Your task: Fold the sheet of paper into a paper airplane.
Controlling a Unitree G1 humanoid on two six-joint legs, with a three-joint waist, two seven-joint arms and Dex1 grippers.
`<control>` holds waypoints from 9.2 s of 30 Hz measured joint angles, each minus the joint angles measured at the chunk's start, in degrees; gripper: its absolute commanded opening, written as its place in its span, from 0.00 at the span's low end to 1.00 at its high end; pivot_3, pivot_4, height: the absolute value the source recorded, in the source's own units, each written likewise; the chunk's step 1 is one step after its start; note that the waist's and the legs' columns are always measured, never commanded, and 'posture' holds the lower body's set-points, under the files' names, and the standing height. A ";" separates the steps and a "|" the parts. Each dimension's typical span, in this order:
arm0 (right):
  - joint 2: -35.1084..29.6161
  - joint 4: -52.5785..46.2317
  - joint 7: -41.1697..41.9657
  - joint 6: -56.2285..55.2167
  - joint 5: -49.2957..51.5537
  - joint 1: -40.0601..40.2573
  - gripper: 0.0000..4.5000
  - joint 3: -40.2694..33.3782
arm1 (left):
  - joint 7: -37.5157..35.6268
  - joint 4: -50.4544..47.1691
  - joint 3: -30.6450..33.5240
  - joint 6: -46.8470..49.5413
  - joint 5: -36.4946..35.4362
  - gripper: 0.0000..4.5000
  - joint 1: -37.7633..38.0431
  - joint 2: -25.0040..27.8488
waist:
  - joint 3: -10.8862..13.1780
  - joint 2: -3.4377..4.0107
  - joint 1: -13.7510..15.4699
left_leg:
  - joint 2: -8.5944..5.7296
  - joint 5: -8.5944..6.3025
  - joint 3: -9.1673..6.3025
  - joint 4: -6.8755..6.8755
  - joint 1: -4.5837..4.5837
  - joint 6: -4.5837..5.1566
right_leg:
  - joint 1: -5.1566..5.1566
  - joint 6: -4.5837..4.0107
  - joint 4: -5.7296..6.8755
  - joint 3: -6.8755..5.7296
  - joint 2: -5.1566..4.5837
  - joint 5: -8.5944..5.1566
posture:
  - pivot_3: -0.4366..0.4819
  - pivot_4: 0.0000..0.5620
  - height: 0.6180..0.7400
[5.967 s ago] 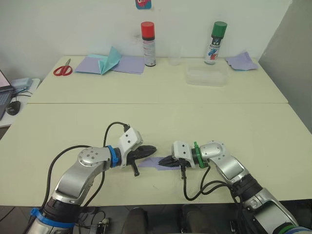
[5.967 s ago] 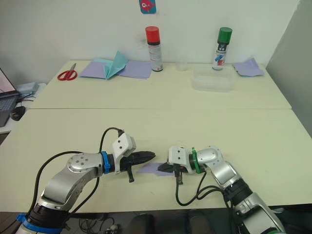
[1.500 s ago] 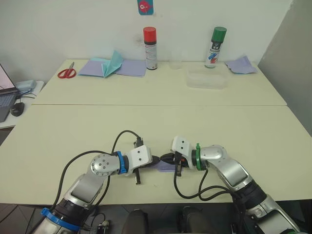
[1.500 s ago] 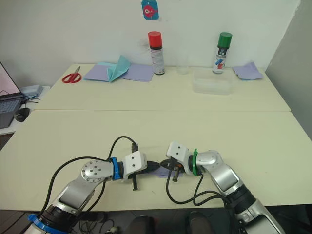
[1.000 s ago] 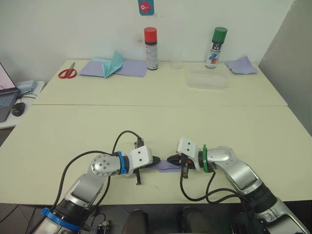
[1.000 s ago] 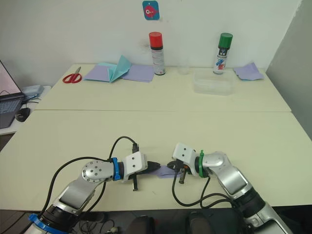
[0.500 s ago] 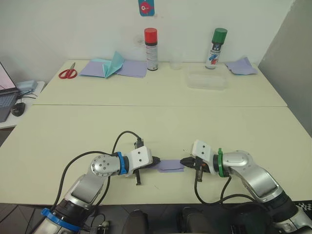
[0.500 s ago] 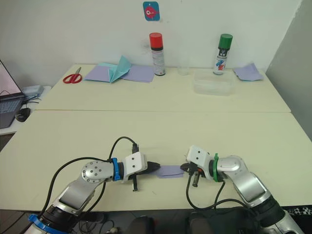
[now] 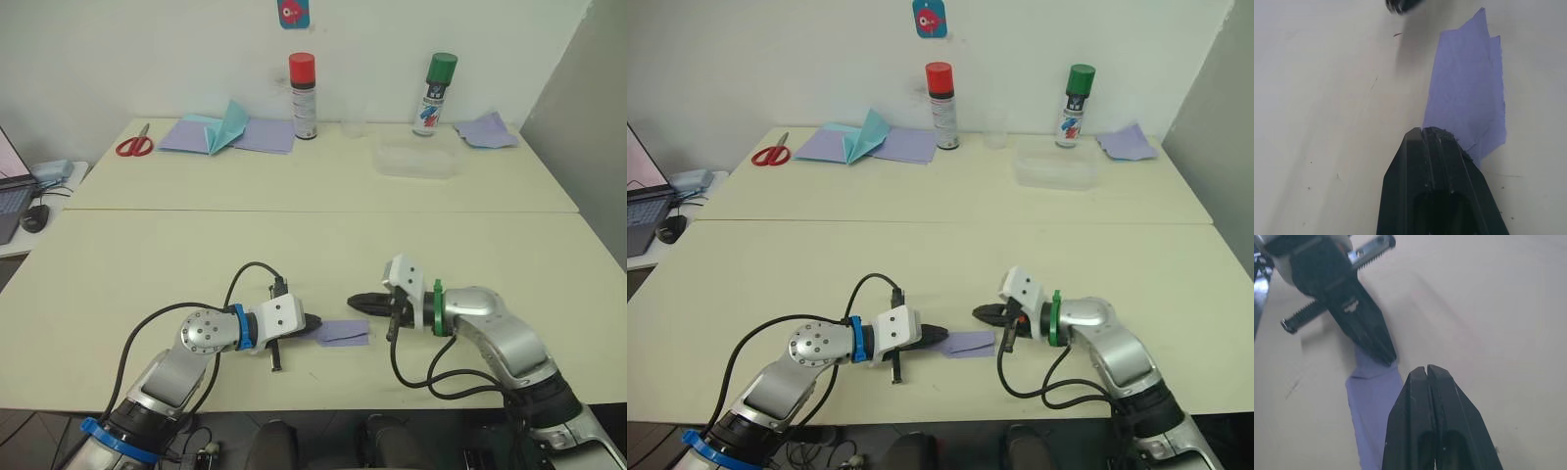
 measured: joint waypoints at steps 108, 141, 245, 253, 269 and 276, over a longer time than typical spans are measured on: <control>1.57 3.02 -0.25 -6.19 -7.51 -0.41 0.01 6.93 | 8.72 -4.95 5.48 12.88 -10.43 0.00 4.25 -3.75 | 0.94 -0.55 -1.24 | 0.11 -0.03 -0.32 -0.19 0.27 -0.06 | -0.07 -0.32 0.01 0.10 0.10 -0.19 | 0.48 0.27 1.00; 2.27 5.45 1.70 -10.04 -7.38 -1.37 0.00 6.52 | -3.41 -7.88 18.40 -3.99 -13.09 0.29 14.14 7.33 | 1.25 -0.55 -1.59 | 0.51 -0.13 -0.16 -0.35 0.29 -0.22 | -0.19 -0.56 -0.04 0.13 0.02 -0.33 | 0.48 0.27 1.00; 0.41 1.66 -9.61 30.14 16.80 -11.74 0.09 -7.98 | 2.10 -17.43 21.48 -8.73 -14.45 0.70 20.26 2.76 | 1.59 -0.42 -0.55 | 0.07 -0.09 -0.10 0.03 -0.14 -0.18 | -0.20 -0.01 0.09 0.09 0.01 0.01 | 0.48 0.27 1.00; -2.28 0.60 -8.11 26.11 15.46 -11.17 0.68 -6.91 | 2.54 -17.40 21.31 -8.67 -14.00 0.70 21.22 2.35 | 1.59 -0.42 -0.54 | 0.07 -0.09 -0.11 0.03 -0.14 -0.18 | -0.21 -0.01 0.10 0.08 0.05 0.00 | 0.48 0.27 1.00; -1.55 -8.41 -9.52 14.25 7.08 -10.40 0.65 -1.32 | 3.12 -17.28 20.95 -8.47 -13.47 0.70 19.70 2.10 | 1.59 -0.43 -0.53 | 0.08 -0.09 -0.11 0.03 -0.12 -0.19 | -0.21 -0.01 0.11 0.06 0.08 0.00 | 0.48 0.27 1.00; 1.87 -6.41 -12.66 12.53 3.54 -9.81 0.46 0.28 | 3.60 -17.44 20.95 -8.40 -13.44 0.70 19.85 2.10 | 1.59 -0.43 -0.43 | 0.08 -0.09 -0.10 0.03 -0.14 -0.19 | -0.21 -0.01 0.10 0.09 0.03 0.00 | 0.48 0.27 1.00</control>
